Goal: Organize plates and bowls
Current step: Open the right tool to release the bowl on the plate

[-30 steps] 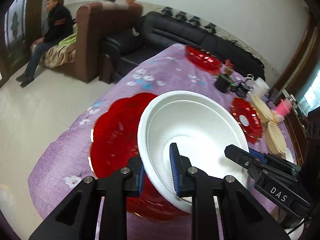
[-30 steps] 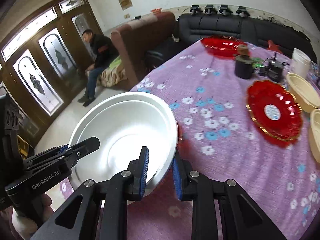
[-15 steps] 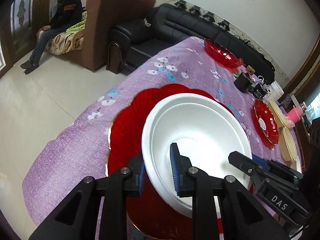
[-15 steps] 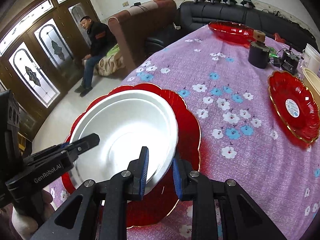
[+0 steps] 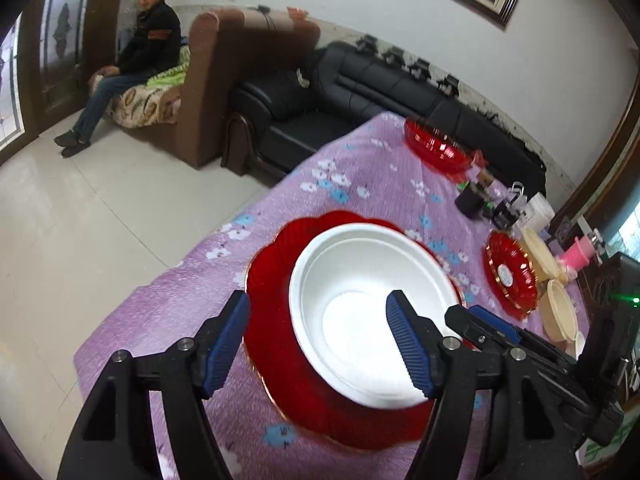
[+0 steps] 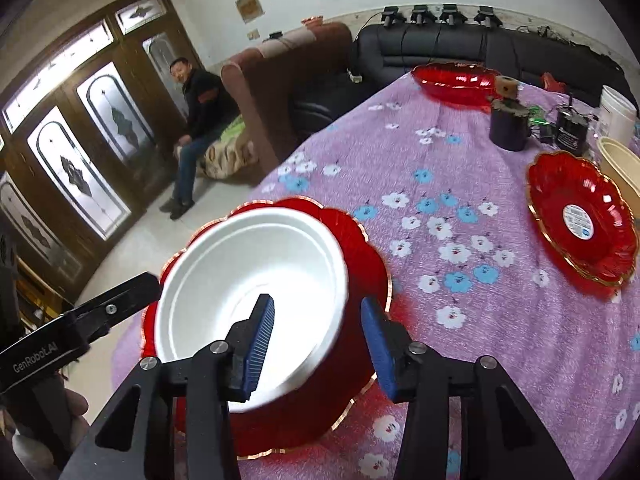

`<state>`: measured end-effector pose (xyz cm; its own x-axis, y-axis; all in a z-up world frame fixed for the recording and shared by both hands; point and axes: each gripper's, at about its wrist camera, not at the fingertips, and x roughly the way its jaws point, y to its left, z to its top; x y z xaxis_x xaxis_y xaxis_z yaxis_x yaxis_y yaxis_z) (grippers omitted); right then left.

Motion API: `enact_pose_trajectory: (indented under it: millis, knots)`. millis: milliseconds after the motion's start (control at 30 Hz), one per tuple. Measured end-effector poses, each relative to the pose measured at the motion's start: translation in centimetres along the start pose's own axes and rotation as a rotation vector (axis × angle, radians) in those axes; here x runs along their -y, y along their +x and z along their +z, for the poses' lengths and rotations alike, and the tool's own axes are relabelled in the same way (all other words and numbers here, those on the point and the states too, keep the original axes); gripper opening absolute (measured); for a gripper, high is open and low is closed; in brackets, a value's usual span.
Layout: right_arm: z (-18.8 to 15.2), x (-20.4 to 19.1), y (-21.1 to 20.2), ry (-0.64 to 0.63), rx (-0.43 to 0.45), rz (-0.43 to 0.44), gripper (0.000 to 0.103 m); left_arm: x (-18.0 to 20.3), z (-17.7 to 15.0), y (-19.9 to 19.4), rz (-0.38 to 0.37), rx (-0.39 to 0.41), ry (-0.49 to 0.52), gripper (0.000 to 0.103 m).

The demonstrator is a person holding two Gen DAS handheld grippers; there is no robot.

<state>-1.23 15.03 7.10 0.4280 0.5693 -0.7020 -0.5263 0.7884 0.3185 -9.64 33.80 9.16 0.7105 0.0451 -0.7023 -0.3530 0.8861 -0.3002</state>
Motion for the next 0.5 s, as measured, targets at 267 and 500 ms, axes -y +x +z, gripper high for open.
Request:
enact_pose_trajectory:
  millis: [267, 500]
  knots:
    - [-1.6, 4.6, -4.6, 0.08, 0.059, -0.021, 0.059, 4.4, -2.5, -4.0, -0.075, 0.061, 0.061, 0.08]
    - [-2.9, 13.5, -8.1, 0.241, 0.099, -0.127, 0.059, 9.2, -5.1, -4.3, -0.155, 0.022, 0.165, 0.081]
